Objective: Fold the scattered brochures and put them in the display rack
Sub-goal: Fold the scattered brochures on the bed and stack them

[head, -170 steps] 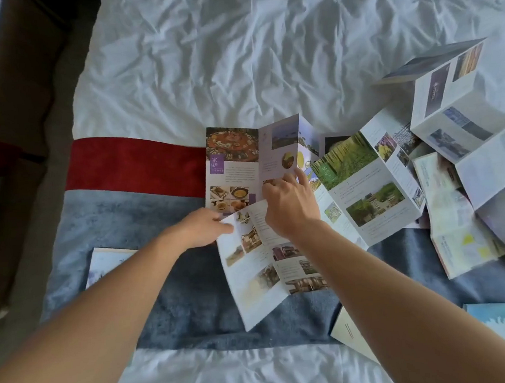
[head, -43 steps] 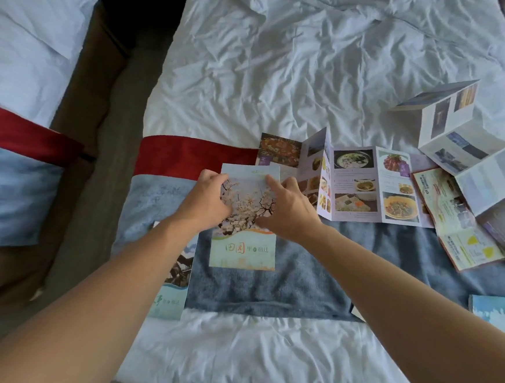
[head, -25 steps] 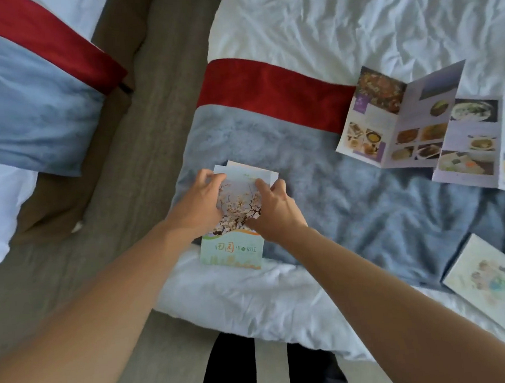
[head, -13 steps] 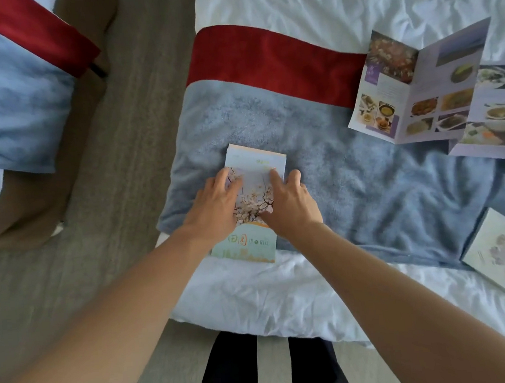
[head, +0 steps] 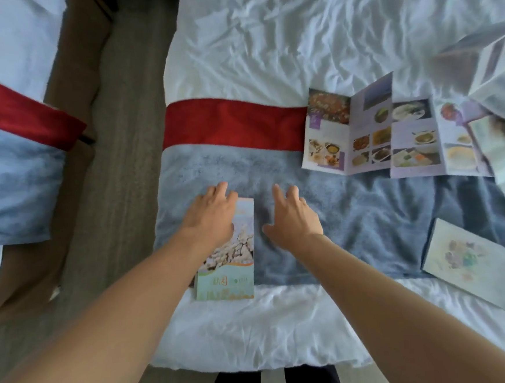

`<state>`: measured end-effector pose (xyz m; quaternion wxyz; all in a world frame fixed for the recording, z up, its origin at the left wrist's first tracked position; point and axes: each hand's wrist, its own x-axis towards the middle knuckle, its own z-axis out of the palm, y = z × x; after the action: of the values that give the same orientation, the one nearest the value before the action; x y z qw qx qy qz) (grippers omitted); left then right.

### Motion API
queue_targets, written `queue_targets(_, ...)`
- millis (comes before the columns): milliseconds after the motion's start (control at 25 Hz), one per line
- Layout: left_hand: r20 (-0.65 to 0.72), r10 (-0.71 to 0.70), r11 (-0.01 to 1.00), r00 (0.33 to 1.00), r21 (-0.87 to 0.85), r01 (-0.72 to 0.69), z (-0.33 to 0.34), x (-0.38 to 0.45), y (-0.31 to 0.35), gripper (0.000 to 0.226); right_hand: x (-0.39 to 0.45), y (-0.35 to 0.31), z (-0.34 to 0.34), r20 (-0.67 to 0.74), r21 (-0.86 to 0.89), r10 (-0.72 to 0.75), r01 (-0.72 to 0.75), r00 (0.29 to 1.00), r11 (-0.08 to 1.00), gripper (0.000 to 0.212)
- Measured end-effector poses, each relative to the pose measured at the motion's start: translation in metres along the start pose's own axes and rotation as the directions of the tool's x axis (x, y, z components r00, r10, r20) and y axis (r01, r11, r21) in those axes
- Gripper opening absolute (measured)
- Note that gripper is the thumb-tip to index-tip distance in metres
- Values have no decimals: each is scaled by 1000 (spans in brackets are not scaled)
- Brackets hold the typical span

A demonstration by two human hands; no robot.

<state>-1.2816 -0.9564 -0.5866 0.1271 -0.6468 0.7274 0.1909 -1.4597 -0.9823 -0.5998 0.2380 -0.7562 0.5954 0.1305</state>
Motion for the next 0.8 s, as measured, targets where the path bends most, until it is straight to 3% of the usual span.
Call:
queue_targets(160, -63, 0, 999, 998, -32, -2, -63, 34, 33, 50, 1, 38, -73, -97, 37, 39, -35, 995, 999, 78)
queue_targets(360, -120, -4, 996, 993, -88, -7, -113, 94, 84, 56, 10, 115, -143, -166, 23, 84, -82, 983, 996, 64)
queue_targets(520, -68, -61, 982, 996, -185, 47, -116, 147, 123, 59, 31, 192, -167, -217, 17, 145, -145, 965, 989, 59)
queue_targets(800, 85, -260, 889, 962, -368, 273, -100, 205, 151, 57, 75, 291, -163, -131, -3, 202, -204, 971, 979, 57)
